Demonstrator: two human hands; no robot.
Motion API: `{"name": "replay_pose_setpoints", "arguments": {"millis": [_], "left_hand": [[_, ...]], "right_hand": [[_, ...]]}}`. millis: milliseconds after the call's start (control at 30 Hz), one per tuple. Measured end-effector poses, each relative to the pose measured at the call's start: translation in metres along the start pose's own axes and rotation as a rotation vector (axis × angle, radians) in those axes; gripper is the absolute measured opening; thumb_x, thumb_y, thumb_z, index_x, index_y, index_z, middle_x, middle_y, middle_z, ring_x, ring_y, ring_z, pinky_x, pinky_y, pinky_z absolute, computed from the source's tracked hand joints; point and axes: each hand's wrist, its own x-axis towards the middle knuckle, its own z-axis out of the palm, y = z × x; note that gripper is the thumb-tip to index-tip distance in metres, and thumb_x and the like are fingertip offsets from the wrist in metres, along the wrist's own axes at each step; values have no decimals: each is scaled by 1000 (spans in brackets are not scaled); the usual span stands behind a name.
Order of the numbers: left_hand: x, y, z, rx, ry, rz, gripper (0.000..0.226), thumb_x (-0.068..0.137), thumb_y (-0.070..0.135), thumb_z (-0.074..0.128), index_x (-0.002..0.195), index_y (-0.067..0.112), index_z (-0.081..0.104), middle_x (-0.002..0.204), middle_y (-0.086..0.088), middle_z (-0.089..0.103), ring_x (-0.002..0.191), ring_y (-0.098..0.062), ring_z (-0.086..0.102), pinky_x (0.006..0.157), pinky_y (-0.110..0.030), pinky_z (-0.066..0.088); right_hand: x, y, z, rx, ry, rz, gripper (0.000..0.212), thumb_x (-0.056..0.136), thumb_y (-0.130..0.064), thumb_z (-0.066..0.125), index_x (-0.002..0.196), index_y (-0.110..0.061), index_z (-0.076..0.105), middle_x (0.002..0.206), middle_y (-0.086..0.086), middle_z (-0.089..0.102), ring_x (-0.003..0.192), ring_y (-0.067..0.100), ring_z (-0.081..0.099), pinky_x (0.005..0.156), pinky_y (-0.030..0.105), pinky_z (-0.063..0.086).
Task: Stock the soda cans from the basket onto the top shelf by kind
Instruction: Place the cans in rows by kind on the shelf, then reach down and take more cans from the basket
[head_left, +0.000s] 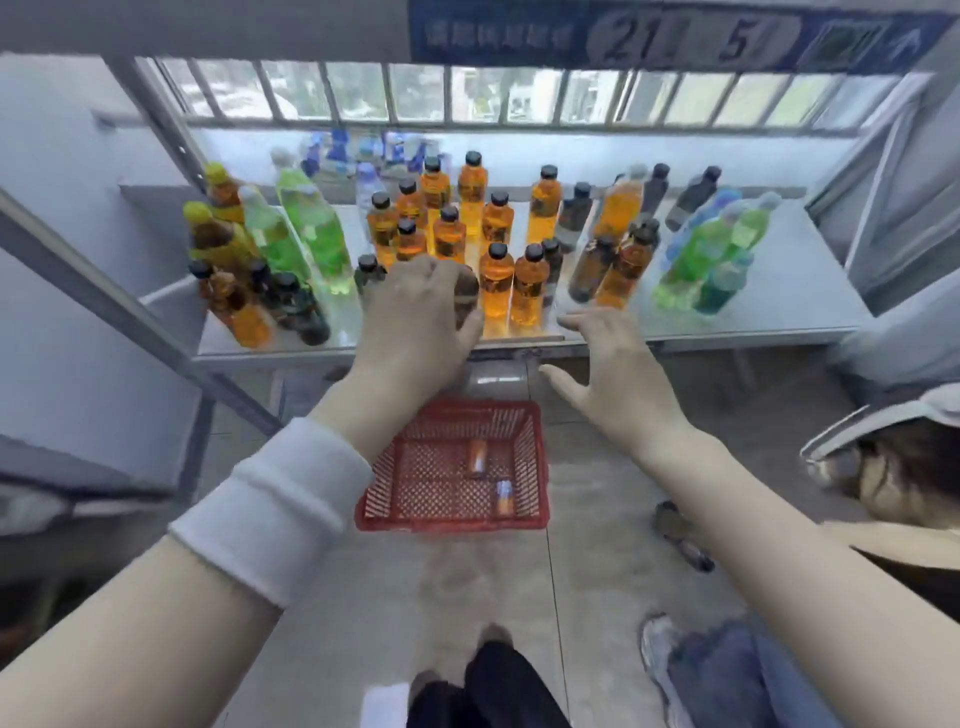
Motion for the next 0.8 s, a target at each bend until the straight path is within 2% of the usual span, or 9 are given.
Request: {"name": "replay_pose_setpoints", "arguments": {"millis": [200, 367, 533, 667, 800], "left_hand": [[-59, -30, 60, -103, -167, -125, 34, 87, 30, 56, 117, 14, 55, 117, -8, 57, 112, -27, 48, 97, -38, 39], [-84, -66, 134, -186, -372, -334, 32, 86, 30, 59, 114, 15, 58, 115, -7, 59, 111, -26, 51, 98, -38, 40], [-96, -104, 239, -305, -560, -572, 32, 86, 30, 58, 115, 16, 58, 117, -5, 60, 114, -22, 52, 97, -35, 41], [-98, -140, 337, -397, -665, -700, 31, 88, 29, 58, 115, 15, 57, 117, -2, 61, 110, -17, 53, 85, -21, 36], [-91, -196, 465, -432, -771, -805, 38, 88, 28, 58, 121, 9, 53, 120, -7, 59, 114, -22, 53, 89, -23, 37]], "right_hand": [[-61, 17, 79, 72, -173, 157, 51, 82, -27, 67, 126, -8, 51, 125, 8, 53, 120, 25, 46, 103, 30, 34], [-85, 47, 142, 154, -378, 340, 54, 84, -30, 65, 131, -11, 46, 128, 3, 50, 123, 19, 45, 104, 30, 37], [-71, 101, 224, 189, -578, 547, 59, 84, -34, 64, 134, -11, 42, 133, 6, 47, 126, 19, 43, 101, 27, 34], [-50, 149, 303, 239, -661, 685, 60, 84, -36, 64, 133, -8, 43, 135, 7, 49, 126, 20, 44, 101, 27, 34], [-23, 218, 424, 222, -725, 765, 52, 84, -32, 64, 126, -4, 50, 128, 10, 57, 120, 25, 51, 92, 25, 36]]}}
